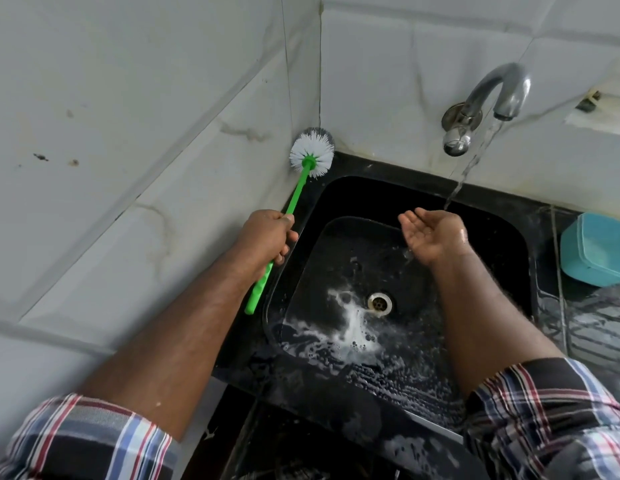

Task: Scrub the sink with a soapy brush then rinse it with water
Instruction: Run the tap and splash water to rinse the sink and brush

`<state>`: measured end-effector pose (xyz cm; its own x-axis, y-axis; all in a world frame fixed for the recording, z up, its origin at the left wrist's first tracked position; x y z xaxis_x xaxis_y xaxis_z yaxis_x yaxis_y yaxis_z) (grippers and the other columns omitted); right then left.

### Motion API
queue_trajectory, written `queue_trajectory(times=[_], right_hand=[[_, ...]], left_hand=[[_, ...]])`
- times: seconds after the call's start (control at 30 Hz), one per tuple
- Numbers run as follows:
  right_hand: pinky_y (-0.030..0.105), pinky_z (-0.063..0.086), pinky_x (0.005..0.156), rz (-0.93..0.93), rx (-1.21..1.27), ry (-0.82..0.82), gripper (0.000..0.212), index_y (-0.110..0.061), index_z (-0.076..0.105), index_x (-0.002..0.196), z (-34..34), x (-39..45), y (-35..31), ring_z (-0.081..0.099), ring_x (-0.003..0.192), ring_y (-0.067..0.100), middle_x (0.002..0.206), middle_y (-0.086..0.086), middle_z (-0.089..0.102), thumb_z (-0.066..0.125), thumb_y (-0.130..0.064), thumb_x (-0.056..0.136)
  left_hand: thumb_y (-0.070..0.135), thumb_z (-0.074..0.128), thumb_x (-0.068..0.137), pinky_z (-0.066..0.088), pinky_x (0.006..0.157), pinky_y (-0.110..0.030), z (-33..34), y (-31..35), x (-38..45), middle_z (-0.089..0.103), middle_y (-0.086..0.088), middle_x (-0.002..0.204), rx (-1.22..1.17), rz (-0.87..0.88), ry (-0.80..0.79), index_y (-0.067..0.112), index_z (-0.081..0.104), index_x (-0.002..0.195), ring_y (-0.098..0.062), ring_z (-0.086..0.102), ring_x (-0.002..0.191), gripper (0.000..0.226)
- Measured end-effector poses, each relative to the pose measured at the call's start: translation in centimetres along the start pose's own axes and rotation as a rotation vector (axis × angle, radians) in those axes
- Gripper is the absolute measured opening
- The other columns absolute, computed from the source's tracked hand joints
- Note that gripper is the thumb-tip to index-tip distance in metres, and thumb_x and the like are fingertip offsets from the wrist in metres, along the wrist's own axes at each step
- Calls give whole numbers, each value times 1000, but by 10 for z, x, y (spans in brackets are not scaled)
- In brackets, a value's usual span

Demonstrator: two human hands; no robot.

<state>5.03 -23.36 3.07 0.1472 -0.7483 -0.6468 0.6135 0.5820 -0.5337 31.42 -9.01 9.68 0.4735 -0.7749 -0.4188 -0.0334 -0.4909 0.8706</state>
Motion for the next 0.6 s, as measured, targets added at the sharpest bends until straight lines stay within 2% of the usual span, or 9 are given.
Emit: queue_trajectory(times=[0.07, 0.13, 0.23, 0.33, 0.37, 0.43, 0.5, 0.57, 0.6], right_hand=[[36, 50, 98, -13, 163, 50, 25, 7, 57, 106, -4, -3, -8, 61, 97, 32, 104, 20, 60, 36, -4, 98], [33, 54, 90, -27, 348, 98, 21, 3, 59, 92, -7, -6, -16, 63, 93, 27, 95, 16, 63, 38, 0, 95], [35, 56, 70, -64, 676, 163, 18, 6, 59, 98, -10, -14, -23, 62, 78, 30, 86, 18, 62, 43, 5, 92], [38, 53, 69, -98, 905, 192, 29, 10, 55, 100, -13, -15, -31, 61, 80, 33, 91, 22, 61, 38, -14, 98], [36, 53, 70, -102, 903, 171, 26, 8, 54, 98, -12, -13, -33, 61, 81, 31, 89, 20, 61, 36, -12, 97], [28, 54, 64, -127, 688, 114, 18, 2, 54, 87, -2, -12, -36, 61, 73, 24, 80, 13, 59, 37, 4, 82], [23, 50, 53, -182, 402, 41, 20, -6, 51, 73, 17, -12, -33, 55, 56, 20, 66, 8, 55, 39, 8, 65], [27, 53, 53, -180, 90, 8, 21, -6, 54, 73, 38, -12, -14, 59, 54, 21, 63, 9, 60, 42, 10, 78], [31, 57, 61, -141, -108, -27, 19, -4, 60, 82, 46, -11, 3, 65, 64, 22, 73, 11, 66, 44, 4, 88]], left_hand=[[20, 50, 101, 34, 36, -19, 1, 0, -1, 61, -5, 76, -6, 0, 1, 12, 63, 98, -9, 42, 46, 15], [20, 50, 101, 34, 36, -18, 0, 0, -1, 61, -5, 75, -8, 2, 2, 12, 62, 96, -9, 41, 46, 15], [20, 51, 101, 34, 37, -19, 0, -1, -1, 62, -5, 75, -7, 1, 3, 10, 63, 99, -10, 42, 46, 16], [20, 51, 101, 34, 37, -18, -1, -1, -1, 63, -5, 76, -9, 4, 4, 10, 63, 99, -9, 42, 45, 16], [20, 51, 101, 35, 37, -19, -1, -1, -1, 63, -5, 76, -8, 5, 4, 11, 63, 97, -9, 43, 45, 16], [20, 51, 101, 35, 37, -19, 0, -1, -1, 63, -5, 77, -5, 7, 2, 13, 63, 94, -9, 43, 46, 16], [20, 51, 101, 35, 37, -19, -1, -1, -1, 64, -5, 78, -1, 8, 1, 12, 63, 96, -9, 44, 46, 16], [20, 51, 101, 35, 37, -19, -1, -1, -1, 64, -5, 78, 0, 6, -1, 11, 63, 98, -9, 44, 46, 16], [20, 51, 101, 35, 37, -19, -1, -1, -1, 63, -5, 78, -1, 6, -3, 12, 63, 97, -9, 43, 46, 15]])
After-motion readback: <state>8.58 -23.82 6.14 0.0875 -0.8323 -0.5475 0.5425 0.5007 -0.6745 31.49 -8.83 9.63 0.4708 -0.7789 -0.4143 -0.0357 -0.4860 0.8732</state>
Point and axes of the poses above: each hand's wrist, its own x-axis towards the middle knuckle, its own z-axis out of the palm, y = z × x, the point moved 6 cm from there along x, towards the middle knuckle
